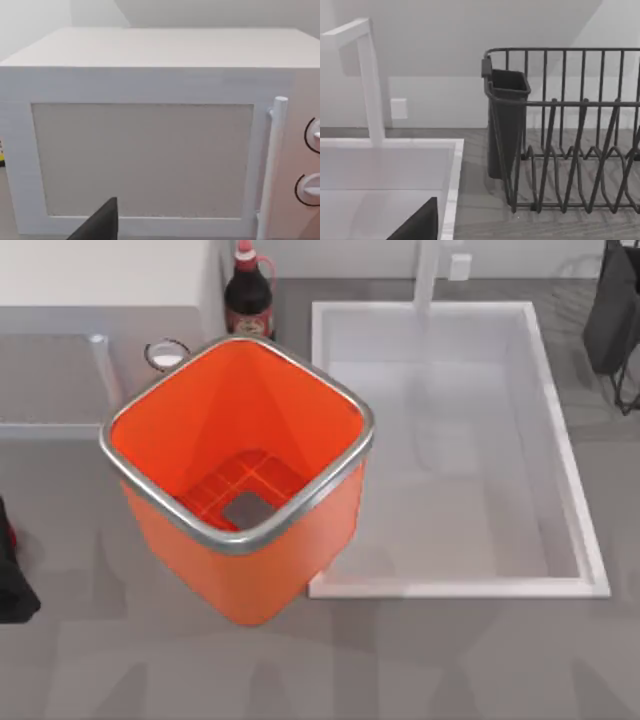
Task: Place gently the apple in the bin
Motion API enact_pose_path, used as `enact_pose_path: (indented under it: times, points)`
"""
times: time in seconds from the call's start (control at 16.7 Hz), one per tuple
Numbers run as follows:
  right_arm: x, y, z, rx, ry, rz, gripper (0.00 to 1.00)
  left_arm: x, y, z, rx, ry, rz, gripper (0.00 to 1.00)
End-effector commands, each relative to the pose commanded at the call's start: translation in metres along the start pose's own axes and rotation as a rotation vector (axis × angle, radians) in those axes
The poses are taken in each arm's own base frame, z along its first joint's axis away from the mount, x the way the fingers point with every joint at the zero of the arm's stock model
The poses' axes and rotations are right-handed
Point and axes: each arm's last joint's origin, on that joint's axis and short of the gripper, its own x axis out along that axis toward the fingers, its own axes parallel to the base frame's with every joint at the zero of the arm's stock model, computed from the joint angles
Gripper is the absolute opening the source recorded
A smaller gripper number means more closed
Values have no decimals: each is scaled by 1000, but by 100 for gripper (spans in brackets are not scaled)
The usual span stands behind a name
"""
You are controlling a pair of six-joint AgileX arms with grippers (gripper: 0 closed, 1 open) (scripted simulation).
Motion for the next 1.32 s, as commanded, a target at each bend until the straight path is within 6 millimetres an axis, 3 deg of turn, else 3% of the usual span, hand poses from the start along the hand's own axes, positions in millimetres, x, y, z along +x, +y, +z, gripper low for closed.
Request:
enact_pose_path:
  times: [0.36, 0.66, 0.84, 0.96, 1.32]
  points:
    - [0, 0, 0, 0, 0, 0, 100, 2, 3, 8, 62, 125, 22, 100]
    - [0, 0, 0, 0, 0, 0, 100, 25, 11, 44, 232, 461, 16, 100]
    - [0, 0, 0, 0, 0, 0, 100, 61, 18, 64, 338, 713, -50, 100]
    - [0, 0, 0, 0, 0, 0, 100, 94, 25, 67, 395, 894, -129, 100]
    - [0, 0, 0, 0, 0, 0, 100, 185, 40, 32, 526, 1333, -461, 100]
